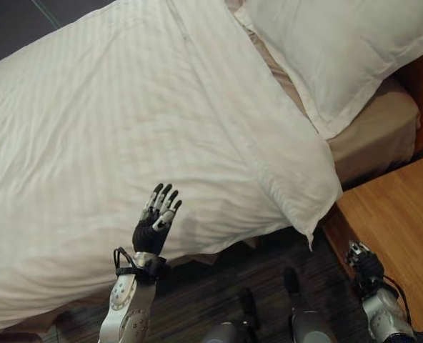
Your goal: Making the bed.
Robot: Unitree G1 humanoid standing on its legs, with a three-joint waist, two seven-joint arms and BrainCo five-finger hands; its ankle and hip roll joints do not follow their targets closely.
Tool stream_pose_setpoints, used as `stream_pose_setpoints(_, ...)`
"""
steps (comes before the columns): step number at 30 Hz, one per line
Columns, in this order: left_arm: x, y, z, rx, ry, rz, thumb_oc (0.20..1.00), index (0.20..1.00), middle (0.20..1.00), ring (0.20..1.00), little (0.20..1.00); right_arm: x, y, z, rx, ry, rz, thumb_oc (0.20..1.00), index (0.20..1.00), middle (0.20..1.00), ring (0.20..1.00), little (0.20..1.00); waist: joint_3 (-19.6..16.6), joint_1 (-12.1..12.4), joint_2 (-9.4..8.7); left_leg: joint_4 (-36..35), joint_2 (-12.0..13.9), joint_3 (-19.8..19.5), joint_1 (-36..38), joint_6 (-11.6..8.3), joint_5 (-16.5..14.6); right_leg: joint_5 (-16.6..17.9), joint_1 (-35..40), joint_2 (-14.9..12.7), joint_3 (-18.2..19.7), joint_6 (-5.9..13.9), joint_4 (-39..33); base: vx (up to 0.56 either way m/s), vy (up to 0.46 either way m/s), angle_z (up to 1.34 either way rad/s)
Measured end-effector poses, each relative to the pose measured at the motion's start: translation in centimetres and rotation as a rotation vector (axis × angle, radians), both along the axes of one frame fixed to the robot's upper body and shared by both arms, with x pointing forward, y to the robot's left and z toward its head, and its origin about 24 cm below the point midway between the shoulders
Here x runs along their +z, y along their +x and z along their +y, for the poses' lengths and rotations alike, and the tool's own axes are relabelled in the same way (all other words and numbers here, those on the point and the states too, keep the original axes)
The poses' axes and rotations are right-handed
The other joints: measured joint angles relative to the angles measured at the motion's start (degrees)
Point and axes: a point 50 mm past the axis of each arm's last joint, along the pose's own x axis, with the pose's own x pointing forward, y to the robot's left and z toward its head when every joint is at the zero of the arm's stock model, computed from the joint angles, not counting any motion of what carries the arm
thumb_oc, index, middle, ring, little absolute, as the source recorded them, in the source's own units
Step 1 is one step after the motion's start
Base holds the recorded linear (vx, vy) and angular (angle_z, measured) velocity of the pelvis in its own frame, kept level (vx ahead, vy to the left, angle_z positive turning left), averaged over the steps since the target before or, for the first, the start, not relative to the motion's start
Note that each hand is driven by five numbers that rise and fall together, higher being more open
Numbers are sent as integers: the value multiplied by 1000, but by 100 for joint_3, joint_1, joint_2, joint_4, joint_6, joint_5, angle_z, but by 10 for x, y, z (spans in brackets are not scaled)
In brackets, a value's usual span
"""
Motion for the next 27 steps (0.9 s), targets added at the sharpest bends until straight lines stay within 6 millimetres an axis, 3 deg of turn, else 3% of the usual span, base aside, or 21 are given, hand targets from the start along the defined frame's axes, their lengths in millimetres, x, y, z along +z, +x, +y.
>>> stream_pose_setpoints(1,2,9,-5,-4,-3,-11,1000,1000,1000,1000,1000,3,-1,8,29,6,-28,1000,1000,1000,1000,1000,80,-18,-3,128,-4,-416,35,33,48,-325,-6,-25,41,134,600,-207,-154,154)
stream_pose_setpoints(2,7,20,-17,-29,-7,-38,1000,1000,1000,1000,1000,-4,-12,7,34,0,3,1000,1000,1000,1000,1000,69,-157,28,235,21,-986,62,72,-1,-611,-21,107,439,22,1283,-222,-229,183)
stream_pose_setpoints(3,15,22,-22,-51,0,-76,1000,1000,1000,1000,1000,-12,-19,14,50,15,47,1000,1000,1000,1000,1000,39,-149,-88,192,13,-1226,186,67,59,-870,-50,174,748,43,1642,-144,-169,190)
stream_pose_setpoints(4,25,20,-20,-67,32,-113,1000,1000,1000,1000,1000,-20,-20,30,92,51,66,1000,1000,1000,1000,1000,-44,-47,-421,225,-106,-1352,202,26,87,-1081,-27,159,962,44,1827,-353,-297,269)
stream_pose_setpoints(5,33,25,-18,-55,35,-139,1000,1000,1000,1000,1000,-22,-32,40,113,80,66,1000,1000,1000,1000,1000,-74,-169,-642,745,-386,-2353,81,-60,17,-1842,365,228,1112,-134,2296,-382,-235,251)
stream_pose_setpoints(7,31,14,-9,-3,44,-140,1000,1000,1000,1000,1000,-19,-30,46,210,52,78,1000,1000,1000,1000,1000,-152,311,-637,740,-324,-2647,-25,-325,151,-2065,414,444,1033,-254,2440,-720,-386,163)
stream_pose_setpoints(8,24,8,-5,26,43,-117,1000,1000,1000,1000,1000,-12,-28,49,260,24,54,1000,1000,1000,1000,1000,-244,293,-574,768,-381,-3185,-321,-593,303,-1901,514,719,914,-561,1978,-656,-309,264)
stream_pose_setpoints(9,15,6,-6,60,12,-92,1000,1000,1000,1000,1000,8,-19,45,324,-45,-15,1000,1000,1000,1000,1000,-313,266,-417,772,-520,-3871,-896,-1373,997,-1423,412,855,705,-927,1519,-317,-132,296)
stream_pose_setpoints(10,11,4,-1,91,4,-72,1000,1000,1000,1000,1000,19,-9,43,371,-91,-54,1000,1000,1000,1000,1000,-215,429,-521,722,-541,-3826,-998,-1527,1240,-1358,205,734,535,-819,1547,-260,-110,279)
stream_pose_setpoints(11,-24,-19,22,184,36,122,1000,1000,1000,1000,1000,39,17,41,414,-156,-138,1000,1000,1000,1000,1000,-154,721,-715,1106,-264,-2505,-862,-934,536,-1310,185,730,305,-957,1637,-173,-65,141)
stream_pose_setpoints(12,-39,-30,33,212,62,211,1000,1000,1000,1000,1000,49,26,39,399,-172,-190,1000,1000,1000,1000,1000,-120,724,-910,1342,-111,-1623,-616,-664,167,-1366,204,608,83,-1040,1673,-173,-65,139)
stream_pose_setpoints(13,-45,-34,38,225,74,246,1000,1000,1000,1000,1000,54,28,38,385,-174,-219,1000,1000,1000,1000,1000,-102,719,-976,1575,39,-973,-483,-540,-72,-1335,265,519,-97,-1083,1625,-107,12,132)
stream_pose_setpoints(14,-49,-39,38,227,80,271,1000,1000,1000,1000,1000,58,28,35,354,-170,-244,1000,1000,1000,1000,1000,-88,700,-1087,1854,115,-605,-347,-513,-334,-1322,264,421,-277,-1106,1561,-47,24,113)
stream_pose_setpoints(17,-65,-63,31,239,57,363,1000,1000,1000,1000,1000,57,23,37,301,-126,-254,1000,1000,1000,1000,1000,-59,616,-1171,2213,242,-670,181,-527,-801,-1180,380,291,-630,-997,1250,-10,2,76)
stream_pose_setpoints(19,-68,-62,27,237,40,378,1000,1000,1000,1000,1000,49,8,39,311,-116,-215,1000,1000,1000,1000,1000,-38,532,-1177,2206,382,-372,389,-520,-867,-1164,466,207,-880,-999,1219,25,58,85)
stream_pose_setpoints(21,-64,-54,25,227,46,353,1000,1000,1000,1000,1000,48,2,38,315,-133,-200,1000,1000,1000,1000,1000,-46,478,-1144,1864,391,-348,630,-435,-913,-1120,351,159,-930,-925,1257,52,193,42)
stream_pose_setpoints(23,-61,-42,19,187,101,341,1000,1000,1000,1000,1000,52,-12,17,277,-263,-156,1000,1000,1000,1000,1000,-90,250,-972,1484,342,131,848,-367,-987,-952,491,-94,-1450,-726,1097,42,221,76)
stream_pose_setpoints(24,-59,-39,15,171,112,325,1000,1000,1000,1000,1000,53,-20,3,247,-315,-130,1000,1000,1000,1000,1000,-189,28,-839,1099,308,74,947,-298,-1021,-947,462,-86,-1628,-641,1039,7,229,100)
stream_pose_setpoints(25,-56,-37,16,163,145,315,1000,1000,1000,1000,1000,51,-22,-1,218,-322,-113,1000,1000,1000,1000,1000,-213,38,-850,933,221,80,1044,-255,-965,-927,454,-160,-1545,-592,1048,-35,215,40)
stream_pose_setpoints(26,-57,-40,15,146,192,319,1000,1000,1000,1000,1000,53,-25,-7,196,-332,-109,1000,1000,1000,1000,1000,-316,20,-755,527,132,30,1089,-76,-800,-824,470,-198,-1647,-521,896,-26,216,-6)
stream_pose_setpoints(27,-58,-41,13,136,201,324,1000,1000,1000,1000,1000,52,-26,-8,188,-336,-105,1000,1000,1000,1000,1000,-360,-8,-690,349,116,66,1132,-33,-659,-853,461,-258,-1807,-567,917,-46,287,-20)
